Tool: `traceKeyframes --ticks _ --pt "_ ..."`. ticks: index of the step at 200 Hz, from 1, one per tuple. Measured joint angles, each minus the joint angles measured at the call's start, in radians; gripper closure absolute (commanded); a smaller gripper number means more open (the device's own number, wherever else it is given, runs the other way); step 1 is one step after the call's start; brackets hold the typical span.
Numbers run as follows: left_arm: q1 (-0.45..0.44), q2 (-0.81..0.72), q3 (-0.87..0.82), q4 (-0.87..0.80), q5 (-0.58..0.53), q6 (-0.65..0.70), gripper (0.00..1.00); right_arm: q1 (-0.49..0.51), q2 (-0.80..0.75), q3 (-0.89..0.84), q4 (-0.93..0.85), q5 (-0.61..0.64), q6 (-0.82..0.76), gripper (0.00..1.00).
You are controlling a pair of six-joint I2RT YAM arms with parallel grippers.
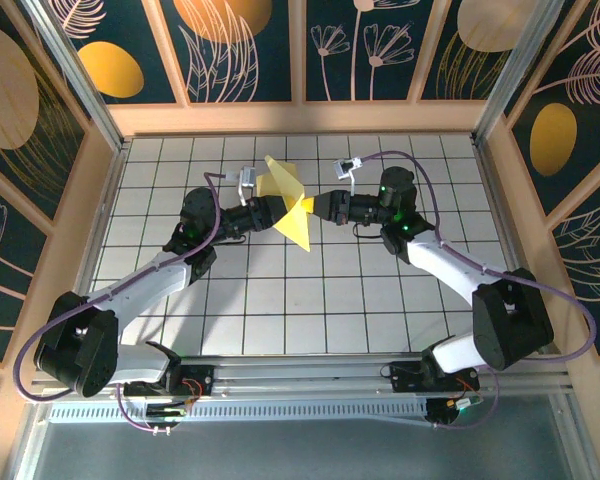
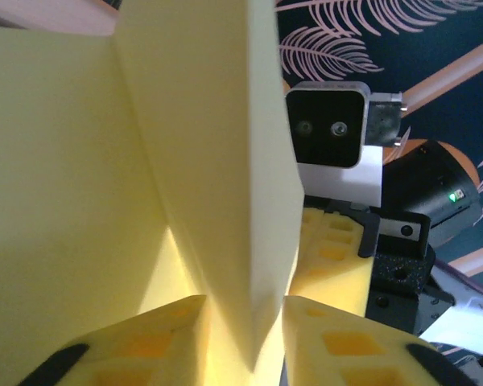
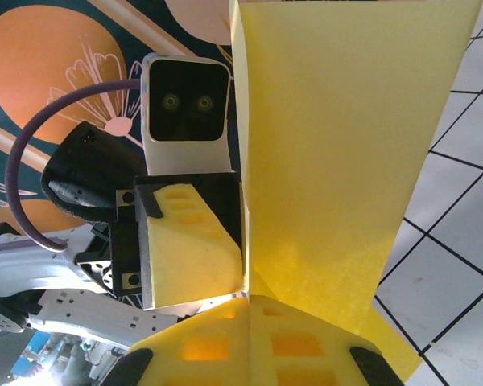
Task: Fold a paper plane with a square sheet of paper (fold left side to right side)
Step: Turn over the paper at the center of the table.
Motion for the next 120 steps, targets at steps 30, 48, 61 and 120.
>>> traceKeyframes --ticks 30,48,61,120 --pt "-0.002 0.001 0.004 0.007 0.004 -0.006 0.93 0.000 0.002 0.000 0.000 0.001 0.001 1.00" --pt "-0.002 0.001 0.005 0.008 0.004 -0.006 0.98 0.000 0.002 0.000 0.000 0.002 0.001 0.99" --pt "-0.002 0.001 0.005 0.009 0.003 -0.011 1.00 0.000 0.002 0.000 -0.001 0.006 0.000 0.93" --pt "-0.006 0.000 0.005 0.047 -0.020 -0.011 1.00 -0.054 -0.122 -0.020 -0.084 0.106 -0.055 0.53"
